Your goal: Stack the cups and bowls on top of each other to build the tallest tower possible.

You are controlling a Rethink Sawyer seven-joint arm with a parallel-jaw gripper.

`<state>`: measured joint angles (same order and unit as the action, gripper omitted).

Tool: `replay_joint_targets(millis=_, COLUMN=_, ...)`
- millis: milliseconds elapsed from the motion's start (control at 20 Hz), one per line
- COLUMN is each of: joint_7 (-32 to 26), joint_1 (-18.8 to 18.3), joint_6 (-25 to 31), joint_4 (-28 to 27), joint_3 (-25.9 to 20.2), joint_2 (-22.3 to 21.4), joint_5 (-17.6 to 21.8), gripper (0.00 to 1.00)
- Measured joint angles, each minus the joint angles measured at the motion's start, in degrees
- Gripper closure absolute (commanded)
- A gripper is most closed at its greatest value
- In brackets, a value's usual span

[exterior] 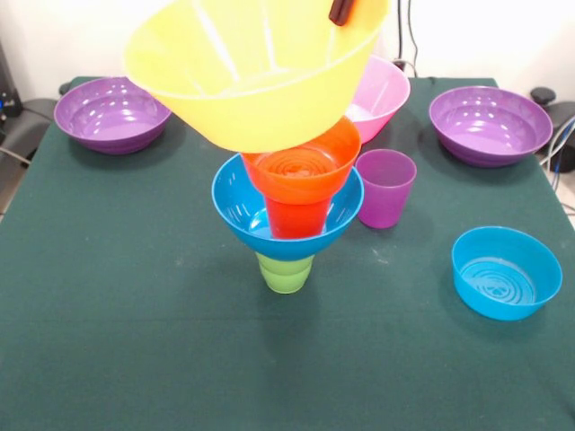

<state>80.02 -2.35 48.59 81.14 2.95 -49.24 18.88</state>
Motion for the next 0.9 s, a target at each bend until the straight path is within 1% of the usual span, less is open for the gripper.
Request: replay_joint_targets(millis=900, joint_7=0.0, joint_1=0.4, joint_6=0.0, joint_4=0.0, joint_3=0.4, joint_2=0.0, joint_5=-1.0, gripper=1.00)
